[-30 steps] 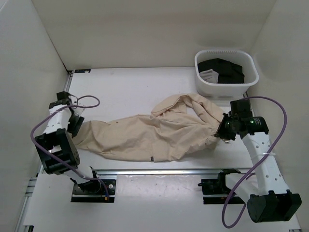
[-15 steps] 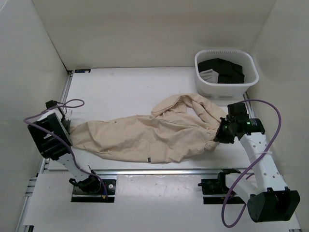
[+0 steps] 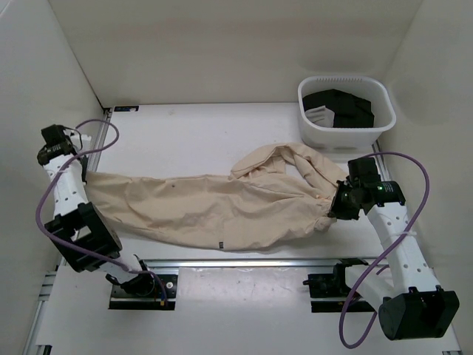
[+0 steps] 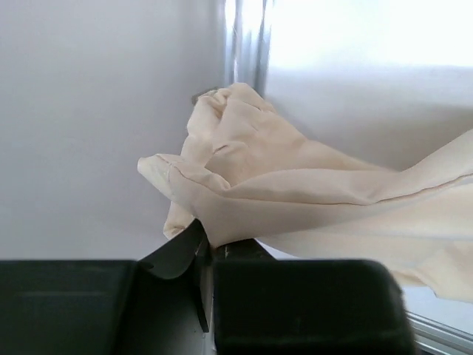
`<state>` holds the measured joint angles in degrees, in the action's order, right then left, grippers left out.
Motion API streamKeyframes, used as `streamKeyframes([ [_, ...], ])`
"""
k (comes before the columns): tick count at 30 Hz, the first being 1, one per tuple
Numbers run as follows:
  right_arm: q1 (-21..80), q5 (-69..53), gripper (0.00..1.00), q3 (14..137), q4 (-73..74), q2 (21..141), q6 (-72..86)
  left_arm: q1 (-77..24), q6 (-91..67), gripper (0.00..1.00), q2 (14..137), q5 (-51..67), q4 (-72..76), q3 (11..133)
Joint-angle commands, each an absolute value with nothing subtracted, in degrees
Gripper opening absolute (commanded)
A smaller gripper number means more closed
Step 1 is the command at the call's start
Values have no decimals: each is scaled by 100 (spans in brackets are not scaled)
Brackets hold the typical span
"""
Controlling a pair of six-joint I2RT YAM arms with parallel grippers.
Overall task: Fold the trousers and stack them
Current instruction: Flatten the trousers out
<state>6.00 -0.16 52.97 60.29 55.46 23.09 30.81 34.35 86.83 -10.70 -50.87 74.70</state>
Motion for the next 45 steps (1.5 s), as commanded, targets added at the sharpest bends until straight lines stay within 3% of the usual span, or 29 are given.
streamKeyframes([
  [1, 580, -9, 0, 5282, 6144, 5581, 2083, 2822, 3674, 18, 8709, -773, -5546, 7927],
  [5, 580, -123, 0, 5282, 6144, 5687, 1969, 2269, 3456, 30, 10060, -834, -5616, 8752],
  [9, 580, -185, 0, 5282, 6073, 5739, 1969, 1952, 3016, 50, 11870, -975, -5941, 10253],
  [10, 580, -185, 0, 5230, 6021, 5739, 1969, 1864, 2919, 59, 12483, -1028, -6089, 10996],
  [13, 527, -185, 0, 5177, 6021, 5678, 1969, 1784, 2725, 65, 13103, -1028, -6511, 12360],
  [14, 527, -185, 0, 5177, 6021, 5678, 1969, 1784, 2638, 77, 13174, -1028, -6652, 12488],
  [15, 527, -185, 0, 5177, 6090, 5626, 2030, 1784, 2550, 100, 13009, -1028, -6653, 12202],
  [18, 527, -132, 0, 5177, 6143, 5503, 2109, 1933, 2488, 100, 11965, -1169, -6006, 11166],
  [22, 475, 184, 0, 5177, 6144, 5370, 2337, 2320, 2224, 99, 10602, -381, -5443, 9408],
  [25, 475, 237, 0, 5177, 6144, 5370, 2399, 2513, 2163, 87, 10029, -63, -5160, 8168],
  [27, 422, 307, 0, 5177, 6144, 5370, 2399, 2662, 2162, 85, 10115, -9, -5010, 7639],
  [29, 422, 683, 0, 5177, 6196, 5423, 2452, 2768, 2162, 89, 10352, 88, -4939, 7567],
  [37, -157, 1117, 0, 5335, 6442, 5361, 2241, 2927, 1697, 86, 11135, 141, -4764, 8384],
  [45, -272, 1221, 0, 5326, 6390, 5432, 2188, 3103, 1407, 87, 10908, 386, -4931, 8499],
])
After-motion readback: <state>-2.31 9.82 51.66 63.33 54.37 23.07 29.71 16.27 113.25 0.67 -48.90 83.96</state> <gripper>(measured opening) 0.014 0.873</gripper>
